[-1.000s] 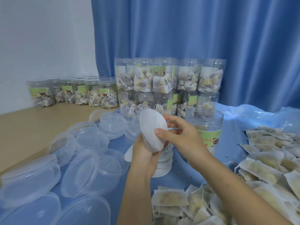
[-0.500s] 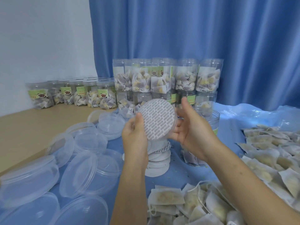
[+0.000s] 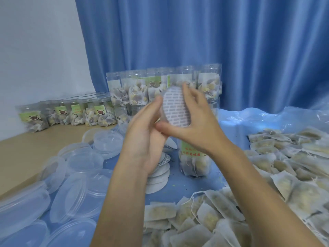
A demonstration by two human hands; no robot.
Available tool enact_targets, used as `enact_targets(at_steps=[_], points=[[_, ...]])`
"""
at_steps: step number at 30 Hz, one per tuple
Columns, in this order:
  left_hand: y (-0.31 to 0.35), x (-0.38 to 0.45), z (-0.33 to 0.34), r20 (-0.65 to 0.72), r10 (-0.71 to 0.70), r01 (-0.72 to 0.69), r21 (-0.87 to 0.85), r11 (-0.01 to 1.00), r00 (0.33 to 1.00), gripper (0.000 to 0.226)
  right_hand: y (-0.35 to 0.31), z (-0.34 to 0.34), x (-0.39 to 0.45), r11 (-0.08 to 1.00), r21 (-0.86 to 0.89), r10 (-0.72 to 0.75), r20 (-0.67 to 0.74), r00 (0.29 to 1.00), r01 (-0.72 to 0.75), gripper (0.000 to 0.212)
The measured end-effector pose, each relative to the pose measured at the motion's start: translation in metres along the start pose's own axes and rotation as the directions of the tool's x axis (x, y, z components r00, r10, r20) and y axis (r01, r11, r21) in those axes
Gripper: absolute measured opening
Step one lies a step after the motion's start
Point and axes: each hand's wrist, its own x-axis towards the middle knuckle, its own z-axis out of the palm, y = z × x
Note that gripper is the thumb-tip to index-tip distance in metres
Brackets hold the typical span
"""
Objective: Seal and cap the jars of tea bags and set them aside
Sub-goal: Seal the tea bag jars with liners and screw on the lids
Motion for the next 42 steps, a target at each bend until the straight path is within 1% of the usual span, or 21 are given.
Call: enact_targets(at_steps=[2,5,6,7,8,10,12,13,15,17,20,22,24,26,28,30,32,35,38,40,42], points=[[-0.008,0.003,0.011,0.042,-0.033,0.028,0.099,0.995,0.999,0.040,0.010,-0.013,0.003,0.998,0.028,0.066,-0.090,0.994,-0.063,0.115],[-0.029,0.017,0.014,-0.134,-0.033,0.071,0.291,0.954,0.990,0.027,0.025,-0.023,0.005,0.985,-0.077,0.148,-0.097,0.984,-0.156,0.101],[-0.037,0.024,0.011,-0.201,0.009,0.075,0.406,0.911,0.980,0.026,0.031,-0.025,0.005,0.972,-0.137,0.185,-0.067,0.980,-0.192,0.098],[-0.045,0.030,0.007,-0.240,0.054,0.087,0.541,0.836,0.969,0.030,0.036,-0.026,0.005,0.958,-0.177,0.224,-0.037,0.974,-0.227,0.096],[-0.054,0.035,0.002,-0.248,0.069,0.113,0.651,0.750,0.966,0.043,0.041,-0.027,0.006,0.947,-0.194,0.259,-0.012,0.966,-0.257,0.095],[-0.074,0.042,-0.007,-0.207,-0.013,0.167,0.748,0.642,0.978,0.082,0.050,-0.026,0.006,0.935,-0.198,0.304,0.024,0.952,-0.293,0.092],[-0.094,0.047,-0.010,-0.172,-0.103,0.198,0.754,0.626,0.980,0.125,0.058,-0.022,0.005,0.930,-0.182,0.335,0.056,0.940,-0.320,0.090],[-0.102,0.048,-0.010,-0.179,-0.116,0.212,0.757,0.618,0.977,0.139,0.061,-0.019,0.004,0.928,-0.168,0.347,0.074,0.935,-0.332,0.089],[-0.118,0.051,-0.011,-0.214,-0.092,0.227,0.776,0.588,0.972,0.147,0.065,-0.014,0.003,0.930,-0.147,0.351,0.093,0.932,-0.336,0.089],[-0.128,0.051,-0.013,-0.258,-0.050,0.241,0.791,0.563,0.965,0.140,0.067,-0.012,0.002,0.937,-0.140,0.333,0.092,0.939,-0.319,0.089],[-0.126,0.049,-0.014,-0.307,-0.010,0.263,0.796,0.546,0.952,0.114,0.067,-0.014,0.001,0.949,-0.110,0.305,0.081,0.949,-0.296,0.086],[-0.117,0.050,-0.013,-0.273,0.053,0.197,0.804,0.561,0.961,0.109,0.065,-0.020,0.000,0.966,-0.051,0.257,0.029,0.966,-0.255,0.079],[-0.101,0.050,-0.012,-0.165,0.177,0.047,0.846,0.530,0.970,0.104,0.058,-0.026,0.001,0.979,0.044,0.199,-0.048,0.979,-0.197,0.072],[-0.082,0.048,-0.010,0.032,0.263,-0.139,0.907,0.399,0.964,0.105,0.050,-0.034,0.002,0.985,0.094,0.154,-0.084,0.985,-0.146,0.068],[-0.068,0.047,-0.010,0.215,0.287,-0.290,0.923,0.251,0.934,0.104,0.044,-0.041,0.002,0.985,0.113,0.135,-0.070,0.988,-0.126,0.070],[-0.058,0.045,-0.011,0.304,0.314,-0.371,0.910,0.183,0.900,0.099,0.040,-0.043,0.001,0.984,0.135,0.122,-0.048,0.991,-0.114,0.071],[-0.050,0.046,-0.014,0.335,0.312,-0.393,0.908,0.148,0.889,0.100,0.038,-0.041,0.001,0.988,0.125,0.088,-0.014,0.996,-0.086,0.072],[-0.040,0.047,-0.023,0.323,0.263,-0.362,0.924,0.118,0.909,0.105,0.037,-0.040,0.000,0.995,0.097,0.020,0.071,0.997,-0.027,0.081],[-0.033,0.046,-0.029,0.333,0.182,-0.354,0.930,0.097,0.925,0.109,0.039,-0.045,0.001,0.995,0.012,-0.096,0.207,0.974,0.096,0.094],[-0.032,0.046,-0.028,0.322,0.141,-0.337,0.936,0.103,0.936,0.113,0.038,-0.048,0.002,0.984,-0.055,-0.150,0.278,0.949,0.172,0.097],[-0.032,0.045,-0.028,0.294,0.122,-0.308,0.944,0.120,0.948,0.115,0.036,-0.049,0.003,0.971,-0.097,-0.180,0.290,0.940,0.217,0.098]])
